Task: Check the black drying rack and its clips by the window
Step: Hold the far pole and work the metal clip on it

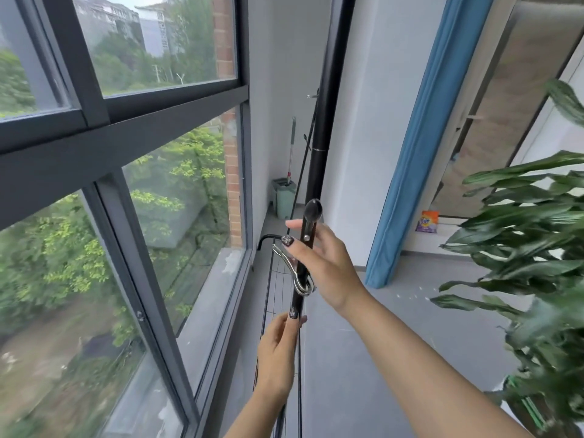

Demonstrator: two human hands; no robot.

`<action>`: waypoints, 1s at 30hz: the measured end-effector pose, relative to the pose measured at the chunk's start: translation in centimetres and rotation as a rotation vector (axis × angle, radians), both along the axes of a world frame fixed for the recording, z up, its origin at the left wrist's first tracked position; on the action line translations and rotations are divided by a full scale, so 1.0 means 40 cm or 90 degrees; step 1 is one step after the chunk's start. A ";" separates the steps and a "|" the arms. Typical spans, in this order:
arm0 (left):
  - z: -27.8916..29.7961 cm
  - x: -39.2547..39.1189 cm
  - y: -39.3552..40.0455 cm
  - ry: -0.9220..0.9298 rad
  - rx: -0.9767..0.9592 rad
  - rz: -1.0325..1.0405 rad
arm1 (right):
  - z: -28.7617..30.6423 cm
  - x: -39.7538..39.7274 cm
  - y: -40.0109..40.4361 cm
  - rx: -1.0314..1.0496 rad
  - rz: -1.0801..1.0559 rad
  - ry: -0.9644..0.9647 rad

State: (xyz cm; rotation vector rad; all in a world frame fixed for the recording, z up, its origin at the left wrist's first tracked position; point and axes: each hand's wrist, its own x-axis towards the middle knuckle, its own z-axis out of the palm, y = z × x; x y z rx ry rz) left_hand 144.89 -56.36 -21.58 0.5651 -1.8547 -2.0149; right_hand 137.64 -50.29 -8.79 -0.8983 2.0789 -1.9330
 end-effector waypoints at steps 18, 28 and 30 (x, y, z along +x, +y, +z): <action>-0.006 -0.097 -0.041 0.094 -0.225 0.010 | 0.026 -0.027 -0.145 -0.238 -0.204 -0.001; 0.028 -0.126 -0.057 0.119 -0.310 -0.028 | 0.080 -0.045 -0.160 -0.249 -0.290 0.038; 0.035 -0.132 -0.062 0.131 -0.311 -0.029 | 0.087 -0.050 -0.165 -0.248 -0.290 0.046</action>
